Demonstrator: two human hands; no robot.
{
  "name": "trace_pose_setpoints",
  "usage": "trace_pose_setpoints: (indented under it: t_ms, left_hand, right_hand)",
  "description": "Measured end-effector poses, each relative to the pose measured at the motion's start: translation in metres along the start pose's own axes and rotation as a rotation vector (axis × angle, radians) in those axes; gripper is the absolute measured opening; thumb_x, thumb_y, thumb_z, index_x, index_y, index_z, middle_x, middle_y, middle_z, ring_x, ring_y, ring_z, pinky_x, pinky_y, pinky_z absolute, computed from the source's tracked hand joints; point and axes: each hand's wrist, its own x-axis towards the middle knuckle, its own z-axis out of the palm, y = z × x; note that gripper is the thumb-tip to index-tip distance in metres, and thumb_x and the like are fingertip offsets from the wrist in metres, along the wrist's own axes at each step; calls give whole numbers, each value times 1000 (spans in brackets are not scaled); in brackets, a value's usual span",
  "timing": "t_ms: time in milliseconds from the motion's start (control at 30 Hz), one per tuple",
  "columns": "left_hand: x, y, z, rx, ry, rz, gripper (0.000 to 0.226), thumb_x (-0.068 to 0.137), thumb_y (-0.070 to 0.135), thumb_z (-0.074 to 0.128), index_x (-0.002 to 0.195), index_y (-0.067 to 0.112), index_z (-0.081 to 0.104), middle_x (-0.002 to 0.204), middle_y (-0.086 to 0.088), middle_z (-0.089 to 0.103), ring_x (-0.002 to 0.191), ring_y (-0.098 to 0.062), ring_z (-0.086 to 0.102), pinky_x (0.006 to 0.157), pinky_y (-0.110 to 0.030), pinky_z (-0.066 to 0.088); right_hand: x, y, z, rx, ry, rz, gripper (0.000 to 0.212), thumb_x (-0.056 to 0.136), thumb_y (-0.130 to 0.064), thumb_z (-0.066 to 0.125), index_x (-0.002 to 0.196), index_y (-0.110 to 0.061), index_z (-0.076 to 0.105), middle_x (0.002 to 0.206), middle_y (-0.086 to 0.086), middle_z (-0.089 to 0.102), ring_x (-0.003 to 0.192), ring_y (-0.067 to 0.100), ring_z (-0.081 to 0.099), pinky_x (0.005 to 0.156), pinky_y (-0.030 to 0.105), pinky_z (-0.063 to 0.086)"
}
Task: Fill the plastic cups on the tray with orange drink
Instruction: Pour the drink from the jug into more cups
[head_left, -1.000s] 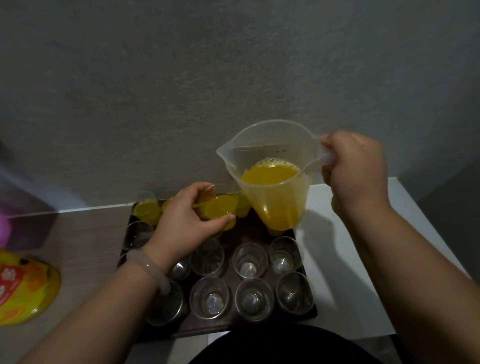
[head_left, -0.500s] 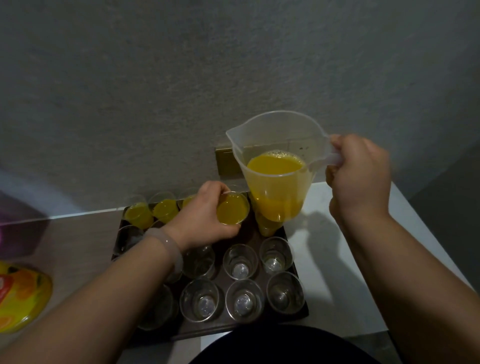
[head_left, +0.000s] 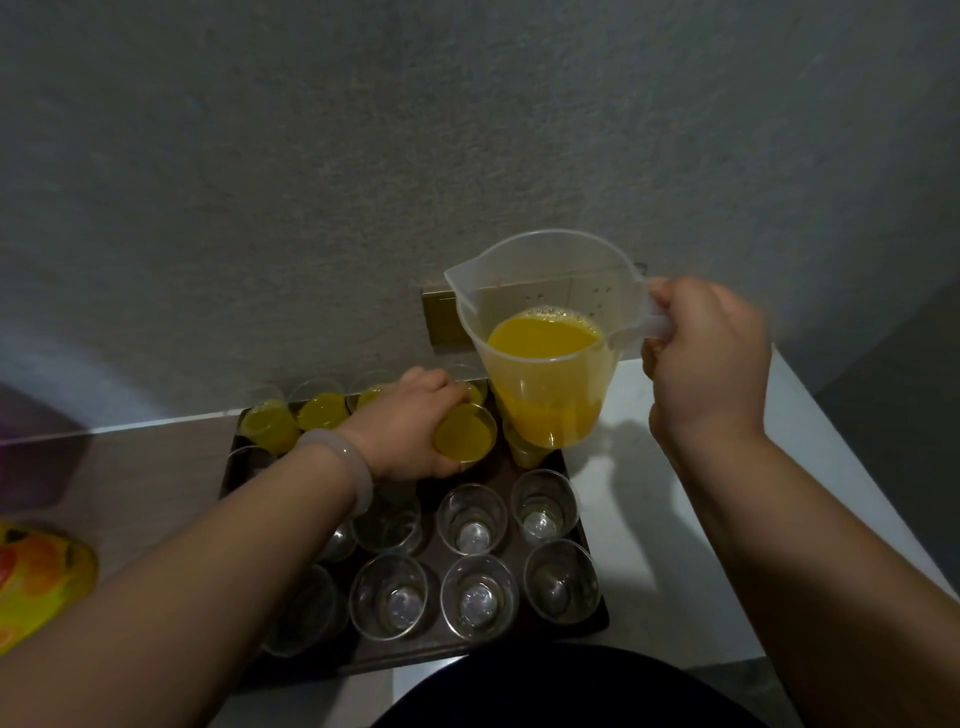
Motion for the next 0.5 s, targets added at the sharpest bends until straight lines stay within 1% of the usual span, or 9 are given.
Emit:
trace_pose_setpoints:
  t_ms: [100, 167, 267, 367, 500]
  left_hand:
    - [2, 0, 2, 54, -41, 19, 77, 78, 49, 69, 142, 25, 34, 138, 2, 38, 126, -17, 31, 102, -30, 32]
    - [3, 0, 4, 84, -59, 22, 79, 79, 49, 68, 144, 26, 31, 140, 2, 36, 128, -18, 29, 103, -31, 31]
    - [5, 1, 6, 91, -77, 25, 80, 80, 49, 67, 146, 27, 29, 143, 3, 34, 130, -18, 27, 106, -33, 28]
    - [6, 0, 8, 89, -85, 27, 81, 80, 48, 67, 147, 27, 26, 146, 4, 32, 133, -18, 25, 109, -35, 26]
    - [6, 0, 10, 106, -82, 47, 82, 82, 45, 66, 149, 28, 23, 148, 5, 29, 133, -18, 24, 110, -35, 26]
  right_hand:
    - [-1, 2, -1, -3, 4, -1, 27, 69, -27, 53, 43, -22, 50, 45, -9, 37, 51, 15, 34, 53, 35, 27]
    - [-1, 3, -1, -3, 6, -3, 29, 70, -28, 52, 42, -22, 49, 45, -9, 37, 51, 15, 33, 54, 34, 27]
    - [-1, 4, -2, -16, 9, -9, 29, 71, -27, 52, 44, -15, 50, 46, -9, 37, 52, 15, 33, 54, 37, 27]
    - [-2, 4, -2, 4, 18, -1, 31, 71, -28, 52, 41, -22, 47, 45, -8, 34, 53, 18, 32, 56, 40, 28]
    - [-3, 3, -3, 9, 20, -1, 29, 71, -29, 53, 42, -23, 50, 46, -7, 36, 53, 18, 34, 56, 39, 28]
